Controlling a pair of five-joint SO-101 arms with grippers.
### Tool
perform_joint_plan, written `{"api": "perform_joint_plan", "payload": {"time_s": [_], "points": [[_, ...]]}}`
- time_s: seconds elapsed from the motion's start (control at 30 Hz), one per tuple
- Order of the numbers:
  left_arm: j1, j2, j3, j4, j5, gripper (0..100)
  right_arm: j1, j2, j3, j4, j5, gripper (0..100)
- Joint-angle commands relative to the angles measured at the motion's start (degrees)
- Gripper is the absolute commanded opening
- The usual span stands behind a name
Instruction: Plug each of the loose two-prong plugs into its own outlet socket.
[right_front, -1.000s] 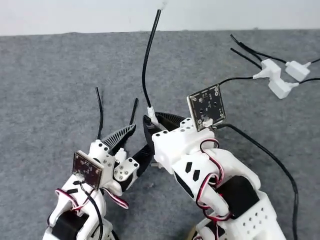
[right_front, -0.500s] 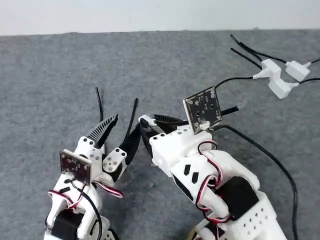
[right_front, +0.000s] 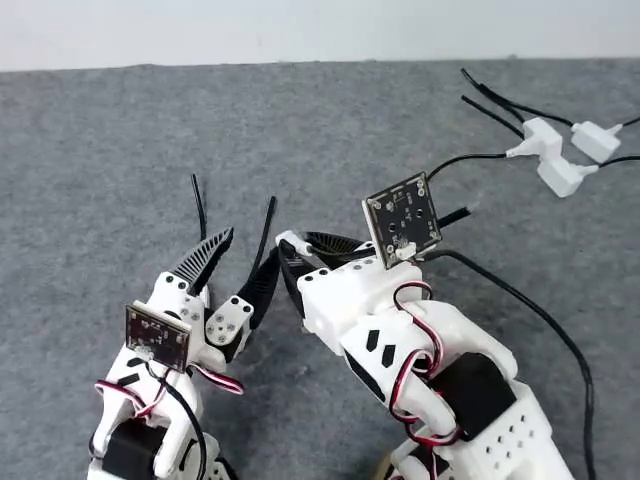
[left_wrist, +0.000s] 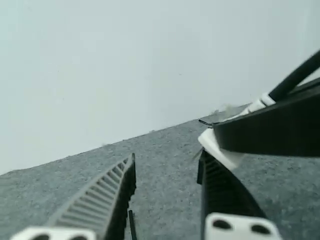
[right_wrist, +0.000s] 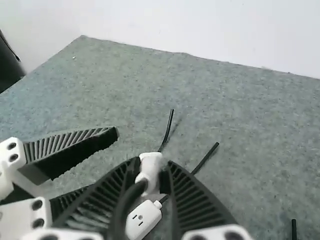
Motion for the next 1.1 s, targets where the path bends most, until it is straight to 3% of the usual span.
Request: {"api": "perform_joint_plan", "payload": {"time_s": [0.0, 0.17, 0.63, 0.9, 1.07], "points": [[-1.49, -0.79, -0.22, -2.02, -1.05, 19, -1.45, -1.01, -0.44, 0.57, 0.62, 0.7], [-5.54, -0.79, -0.31, -3.6, -1.41, 19, -1.45, -1.01, -0.44, 1.27, 0.62, 0.7], [-5.8, -0.79, -0.22, -3.43, -1.41, 19, -1.45, -0.48, -0.44, 1.19, 0.62, 0.7], [0.97, -0.88, -3.03, 4.92, -0.44, 19, 1.89, -0.48, -0.62, -1.36, 2.55, 0.7], [1.67, -0.88, -3.3, 5.98, -0.35, 19, 2.07, -0.92, -0.88, -1.19, 2.99, 0.7]]}}
